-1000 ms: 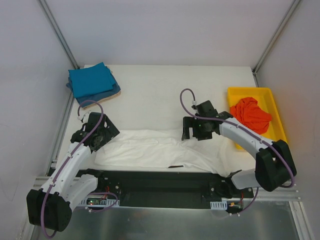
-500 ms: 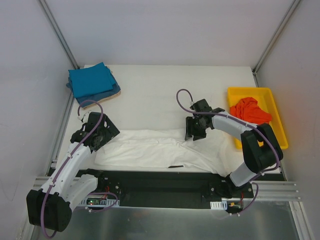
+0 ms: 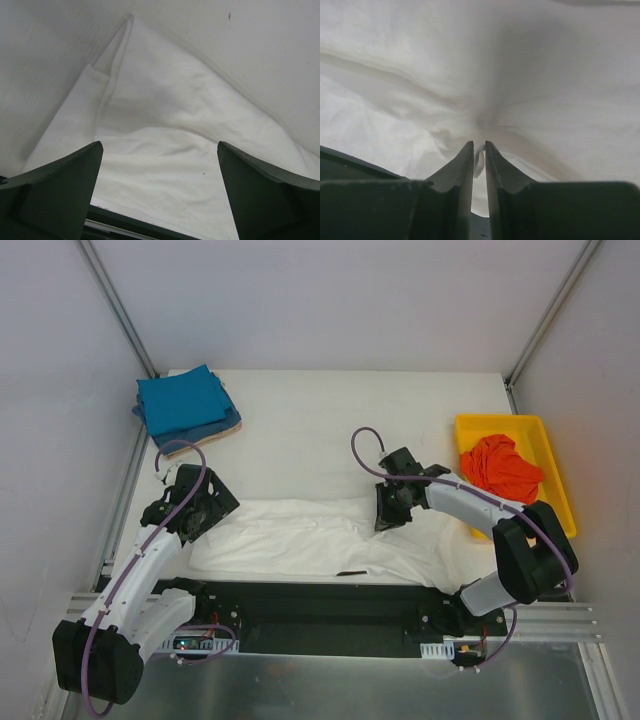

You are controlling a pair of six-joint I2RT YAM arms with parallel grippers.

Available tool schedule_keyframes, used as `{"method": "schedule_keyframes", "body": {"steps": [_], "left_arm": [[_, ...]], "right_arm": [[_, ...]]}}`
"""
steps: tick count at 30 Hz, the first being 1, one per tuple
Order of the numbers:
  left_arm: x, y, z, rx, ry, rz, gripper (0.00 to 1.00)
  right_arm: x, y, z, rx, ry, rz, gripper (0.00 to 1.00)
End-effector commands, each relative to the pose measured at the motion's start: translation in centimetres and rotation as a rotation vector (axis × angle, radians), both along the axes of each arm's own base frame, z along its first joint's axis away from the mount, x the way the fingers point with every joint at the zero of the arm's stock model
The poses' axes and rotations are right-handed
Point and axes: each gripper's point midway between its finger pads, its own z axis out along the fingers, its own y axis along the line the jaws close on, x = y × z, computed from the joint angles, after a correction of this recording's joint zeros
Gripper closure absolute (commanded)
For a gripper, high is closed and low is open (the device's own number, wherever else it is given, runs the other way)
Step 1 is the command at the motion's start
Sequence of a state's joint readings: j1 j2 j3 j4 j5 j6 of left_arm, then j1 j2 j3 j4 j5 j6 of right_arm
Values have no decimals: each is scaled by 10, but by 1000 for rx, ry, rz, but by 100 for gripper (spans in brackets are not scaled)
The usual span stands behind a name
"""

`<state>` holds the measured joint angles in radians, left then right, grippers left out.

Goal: Fold and stack the t-shirts
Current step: Fold the other side of the tshirt into a rectangle

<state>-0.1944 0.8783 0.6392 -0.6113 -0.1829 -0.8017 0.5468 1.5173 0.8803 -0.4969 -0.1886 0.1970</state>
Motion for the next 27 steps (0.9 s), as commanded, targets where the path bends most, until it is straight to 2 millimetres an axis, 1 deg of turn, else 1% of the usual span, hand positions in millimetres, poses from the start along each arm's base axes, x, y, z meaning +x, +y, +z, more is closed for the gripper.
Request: {"method": "schedule_keyframes", "body": {"steps": [1,2,9,16,17,18,19,21,22,23,24,25,26,27], "left_arm": [[-1,-1,4,-19,-8,7,1],[-1,-1,4,-22,-9,7,1],[-2,0,3,-18,-8,10,1],[-1,0,4,-13,-14,7,1],[-2,1,4,-12,-13,5,1],[-2,0,3,-13,-13,4,1],[-3,1,3,-12,-14,5,1],[-3,1,4,-12,-17,4,1],[-3,1,5,-11,-25,1,1],[-3,0,5,-13,-26,-2,1],[-3,0,6,-16,-28,-1,1],[-3,0,7,-17,-33,-3,1],[-3,-1,8,-21,-35,-4,1],[-2,-1,8,-24,-38,-3,1]], "right_arm": [[-9,-5,18,-51,-18,-47,82],[-15,-4,19,-56,2,-70,82],[-39,2,19,-54,26,-154,78],[-60,29,30,0,17,-70,78],[-66,35,33,15,20,-42,77],[-67,37,34,21,15,-19,77],[-68,39,38,28,7,-4,74],[-65,35,45,20,-32,4,72],[-63,30,52,-1,-53,14,65],[-58,23,56,-37,-90,6,59],[-52,17,64,-52,-130,0,54],[-52,10,68,-80,-145,7,47],[-46,5,73,-104,-184,-4,42],[-44,0,76,-119,-199,-12,35]]}}
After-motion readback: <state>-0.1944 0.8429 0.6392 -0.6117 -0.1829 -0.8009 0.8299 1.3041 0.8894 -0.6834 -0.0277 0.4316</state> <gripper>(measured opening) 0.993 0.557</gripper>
